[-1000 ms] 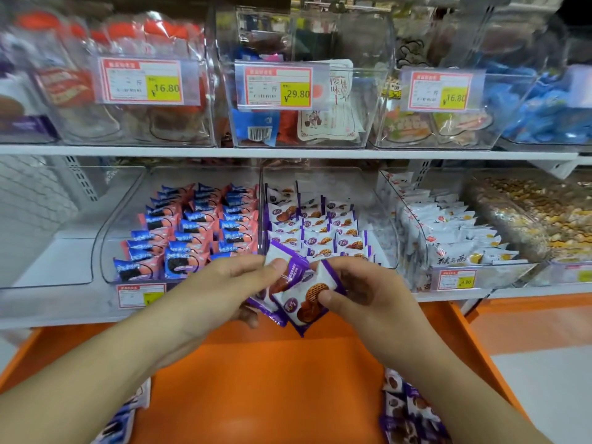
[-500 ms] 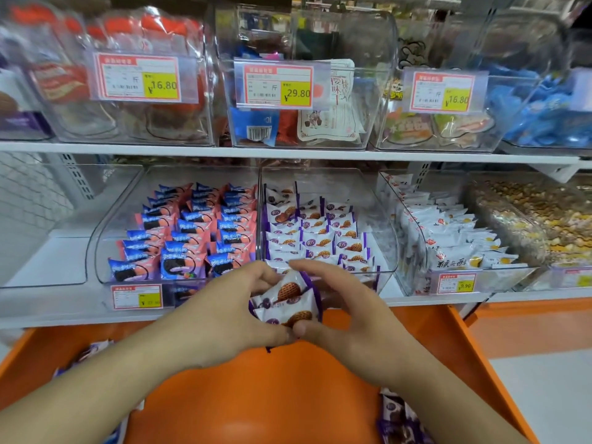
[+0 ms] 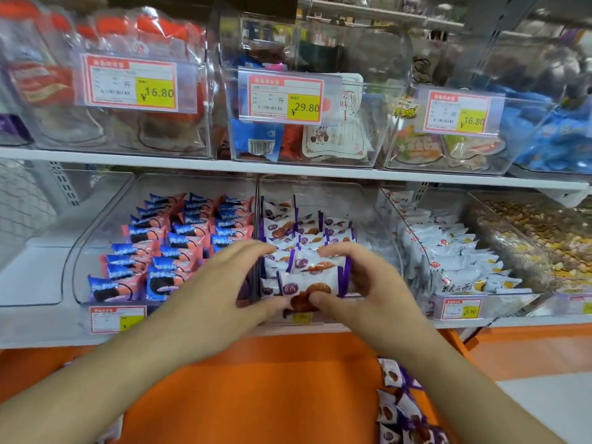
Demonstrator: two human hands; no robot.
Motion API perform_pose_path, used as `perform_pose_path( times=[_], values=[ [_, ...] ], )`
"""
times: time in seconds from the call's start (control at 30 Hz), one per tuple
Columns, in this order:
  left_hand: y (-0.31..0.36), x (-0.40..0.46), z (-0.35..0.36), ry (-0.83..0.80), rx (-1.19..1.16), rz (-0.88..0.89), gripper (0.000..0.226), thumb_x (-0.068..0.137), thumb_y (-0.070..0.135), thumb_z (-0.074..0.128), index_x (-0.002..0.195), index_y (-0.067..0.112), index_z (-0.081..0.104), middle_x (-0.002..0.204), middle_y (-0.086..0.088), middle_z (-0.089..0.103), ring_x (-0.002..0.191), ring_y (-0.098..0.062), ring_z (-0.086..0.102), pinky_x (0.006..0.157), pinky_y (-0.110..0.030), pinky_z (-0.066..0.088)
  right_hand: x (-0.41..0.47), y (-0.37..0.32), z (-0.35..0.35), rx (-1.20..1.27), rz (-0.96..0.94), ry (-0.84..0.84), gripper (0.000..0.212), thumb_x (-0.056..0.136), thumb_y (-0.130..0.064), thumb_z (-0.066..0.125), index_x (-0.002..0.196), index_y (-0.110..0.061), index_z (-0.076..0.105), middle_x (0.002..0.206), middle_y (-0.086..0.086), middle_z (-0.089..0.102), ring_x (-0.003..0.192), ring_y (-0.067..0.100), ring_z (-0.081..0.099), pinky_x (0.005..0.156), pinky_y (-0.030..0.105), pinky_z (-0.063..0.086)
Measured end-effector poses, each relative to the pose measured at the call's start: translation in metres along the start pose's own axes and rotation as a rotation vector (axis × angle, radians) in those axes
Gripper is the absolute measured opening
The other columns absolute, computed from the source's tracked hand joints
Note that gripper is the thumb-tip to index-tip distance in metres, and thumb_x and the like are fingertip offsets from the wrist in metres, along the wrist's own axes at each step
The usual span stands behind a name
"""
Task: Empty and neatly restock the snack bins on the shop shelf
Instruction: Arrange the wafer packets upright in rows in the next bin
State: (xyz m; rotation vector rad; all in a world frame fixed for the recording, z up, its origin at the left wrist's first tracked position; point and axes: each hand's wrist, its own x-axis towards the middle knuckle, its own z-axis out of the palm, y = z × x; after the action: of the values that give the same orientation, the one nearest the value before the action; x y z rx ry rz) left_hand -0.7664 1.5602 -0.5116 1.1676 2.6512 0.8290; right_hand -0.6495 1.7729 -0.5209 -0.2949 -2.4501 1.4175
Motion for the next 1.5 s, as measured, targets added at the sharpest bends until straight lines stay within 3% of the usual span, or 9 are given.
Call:
perform_pose_path(
  times=[0.1, 0.2, 0.37, 0.5, 0.7, 0.87, 1.23, 1.37, 1.5],
  values=[
    [-0.021, 0.008, 0.007, -0.064, 0.283, 0.020, 0.088, 0.095, 0.075, 0.038, 0.161, 0.047, -0.012, 0.165, 0.030, -0.023, 0.153, 0.005, -0.020, 0.125, -0.036, -0.007, 0.051, 0.013, 0.002, -0.054, 0.028, 0.053, 0.053, 0.083, -0.017, 0.088, 0.120, -0.040, 0.060, 0.098, -0.015, 0.076, 0.085, 0.006, 0.075, 0.073, 0.031, 0.064],
    [-0.031, 0.009, 0.016, -0.073, 0.358, 0.043, 0.086, 0.098, 0.073, 0.030, 0.154, 0.046, -0.029, 0.157, 0.029, -0.040, 0.146, 0.007, -0.034, 0.124, -0.035, -0.014, 0.105, 0.034, 0.014, -0.100, 0.060, 0.050, 0.051, 0.081, -0.020, 0.090, 0.117, -0.039, 0.060, 0.094, -0.012, 0.075, 0.078, 0.009, 0.074, 0.068, 0.040, 0.065],
    [-0.039, 0.012, 0.018, -0.010, 0.333, 0.087, 0.079, 0.099, 0.071, 0.024, 0.155, 0.048, -0.028, 0.155, 0.035, -0.040, 0.142, 0.012, -0.037, 0.123, -0.026, -0.012, 0.159, 0.052, 0.038, -0.225, 0.006, -0.019, 0.045, 0.085, -0.029, 0.087, 0.120, -0.041, 0.062, 0.099, -0.014, 0.064, 0.071, 0.003, 0.064, 0.065, 0.029, 0.056],
    [-0.041, 0.012, 0.021, -0.001, 0.300, 0.085, 0.077, 0.100, 0.069, 0.025, 0.154, 0.050, -0.028, 0.155, 0.036, -0.040, 0.144, 0.011, -0.035, 0.123, -0.027, -0.012, 0.173, 0.062, 0.042, -0.254, -0.039, 0.073, 0.044, 0.087, -0.034, 0.084, 0.121, -0.042, 0.059, 0.113, -0.019, 0.063, 0.089, -0.005, 0.061, 0.066, 0.007, 0.045],
    [-0.039, 0.013, 0.025, 0.003, 0.309, 0.073, 0.079, 0.104, 0.065, 0.027, 0.156, 0.045, -0.029, 0.154, 0.033, -0.043, 0.144, 0.010, -0.036, 0.121, -0.026, -0.015, 0.174, 0.080, 0.049, -0.484, -0.139, -0.017, 0.042, 0.086, -0.044, 0.081, 0.125, -0.042, 0.064, 0.130, -0.014, 0.050, 0.131, 0.014, 0.044, 0.109, 0.033, 0.042],
    [-0.036, 0.013, 0.025, -0.003, 0.318, 0.063, 0.079, 0.104, 0.065, 0.027, 0.156, 0.044, -0.028, 0.155, 0.033, -0.042, 0.146, 0.009, -0.034, 0.125, -0.028, -0.013, 0.174, 0.076, 0.047, -0.409, -0.095, -0.014, 0.037, 0.093, -0.034, 0.079, 0.128, -0.040, 0.069, 0.129, -0.012, 0.044, 0.130, 0.014, 0.047, 0.109, 0.027, 0.041],
    [-0.037, 0.014, 0.022, 0.018, 0.282, 0.067, 0.077, 0.102, 0.066, 0.031, 0.160, 0.046, -0.017, 0.160, 0.035, -0.029, 0.145, 0.012, -0.032, 0.122, -0.025, -0.012, 0.160, 0.069, 0.038, -0.470, -0.067, -0.026, 0.059, 0.086, -0.046, 0.079, 0.140, -0.053, 0.055, 0.132, -0.004, 0.048, 0.128, 0.021, 0.048, 0.115, 0.044, 0.044],
    [-0.034, 0.014, 0.021, 0.038, 0.288, 0.082, 0.077, 0.101, 0.066, 0.030, 0.161, 0.046, -0.014, 0.161, 0.035, -0.029, 0.146, 0.011, -0.031, 0.120, -0.025, -0.013, 0.129, 0.055, 0.017, -0.407, -0.070, -0.017, 0.058, 0.091, -0.043, 0.077, 0.142, -0.055, 0.052, 0.141, -0.008, 0.048, 0.136, 0.014, 0.044, 0.115, 0.035, 0.041],
    [-0.016, 0.004, 0.023, 0.077, 0.192, 0.236, 0.060, 0.102, 0.061, 0.038, 0.159, 0.047, 0.023, 0.164, 0.035, 0.010, 0.151, 0.011, 0.003, 0.115, -0.012, -0.003, 0.059, 0.036, -0.026, -0.278, -0.235, -0.012, 0.043, 0.094, -0.025, 0.076, 0.135, -0.037, 0.066, 0.134, -0.008, 0.058, 0.127, 0.011, 0.056, 0.105, 0.038, 0.049]
  ],
)
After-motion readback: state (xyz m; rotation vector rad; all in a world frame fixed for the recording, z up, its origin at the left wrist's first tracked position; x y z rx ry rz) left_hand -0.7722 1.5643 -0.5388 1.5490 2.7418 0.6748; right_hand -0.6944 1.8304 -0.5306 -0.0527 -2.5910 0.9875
